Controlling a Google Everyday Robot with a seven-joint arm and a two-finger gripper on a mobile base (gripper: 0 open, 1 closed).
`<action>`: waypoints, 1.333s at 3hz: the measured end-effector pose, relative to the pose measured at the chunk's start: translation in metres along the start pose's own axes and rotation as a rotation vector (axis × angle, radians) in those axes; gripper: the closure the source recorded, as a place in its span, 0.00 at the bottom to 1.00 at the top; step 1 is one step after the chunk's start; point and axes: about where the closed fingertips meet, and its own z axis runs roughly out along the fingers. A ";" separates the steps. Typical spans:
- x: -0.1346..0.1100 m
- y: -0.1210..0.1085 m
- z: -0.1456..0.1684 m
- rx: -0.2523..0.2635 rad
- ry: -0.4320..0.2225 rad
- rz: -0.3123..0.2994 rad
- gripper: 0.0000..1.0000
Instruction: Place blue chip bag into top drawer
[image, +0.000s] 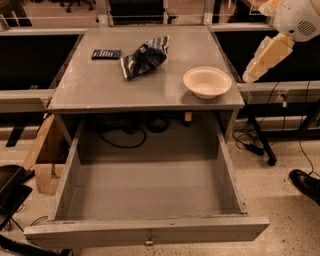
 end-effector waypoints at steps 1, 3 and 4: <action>-0.011 -0.030 0.030 0.032 -0.096 -0.016 0.00; -0.036 -0.068 0.088 0.062 -0.195 0.004 0.00; -0.054 -0.069 0.111 0.048 -0.247 -0.005 0.00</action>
Offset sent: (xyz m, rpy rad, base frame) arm 0.1791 0.0794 -0.0191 0.2657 -0.1767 0.0758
